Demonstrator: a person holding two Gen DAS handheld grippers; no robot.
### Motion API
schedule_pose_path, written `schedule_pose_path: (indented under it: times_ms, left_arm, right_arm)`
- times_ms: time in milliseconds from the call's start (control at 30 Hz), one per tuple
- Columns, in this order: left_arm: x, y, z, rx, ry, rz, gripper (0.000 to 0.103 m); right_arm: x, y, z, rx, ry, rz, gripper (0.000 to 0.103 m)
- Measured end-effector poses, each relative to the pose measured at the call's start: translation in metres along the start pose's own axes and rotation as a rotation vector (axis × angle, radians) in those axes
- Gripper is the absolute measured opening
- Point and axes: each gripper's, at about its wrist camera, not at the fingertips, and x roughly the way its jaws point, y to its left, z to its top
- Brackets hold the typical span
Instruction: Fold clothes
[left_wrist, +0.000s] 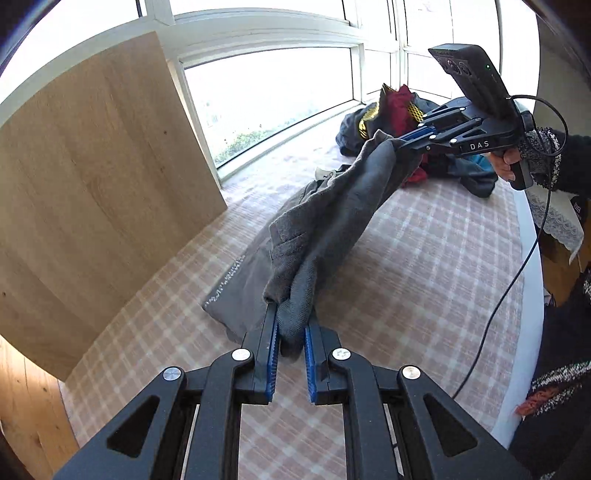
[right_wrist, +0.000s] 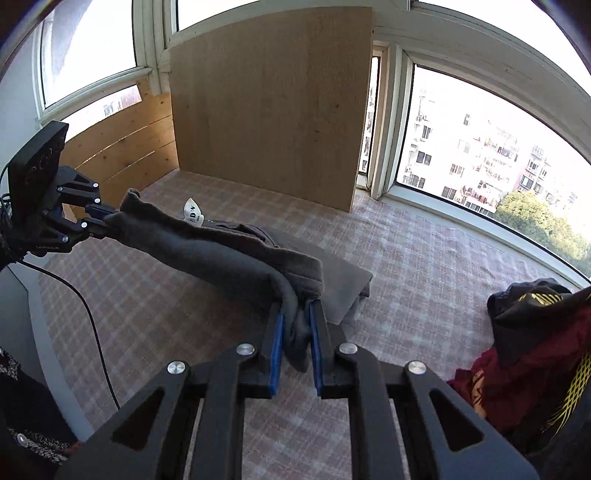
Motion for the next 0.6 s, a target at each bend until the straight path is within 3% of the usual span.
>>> schedule_pose_path:
  times_ms: [133,267,433,533,600]
  left_arm:
    - [0.028,-0.046,-0.067,-0.021,0.144,-0.062,0.012]
    - [0.017,-0.07,-0.099,-0.058,0.19,-0.113,0.014]
    - [-0.004,-0.047,-0.103,-0.202,0.139,-0.11,0.016]
    - [0.009,-0.024,-0.097,-0.272,0.115,-0.073,0.018]
    - [0.024,-0.019,-0.097,-0.257,0.126,-0.05,0.018]
  right_arm:
    - [0.021,0.036,-0.08,-0.039,0.158,0.005,0.015]
    - [0.017,0.047,-0.114,-0.089,0.277,0.001,0.015]
    - [-0.016,0.028,-0.095,0.004,0.223,0.023,0.02]
    - [-0.005,0.025,-0.067,0.061,0.187,0.05,0.028]
    - [0.009,0.032,-0.055,0.055,0.212,0.051,0.028]
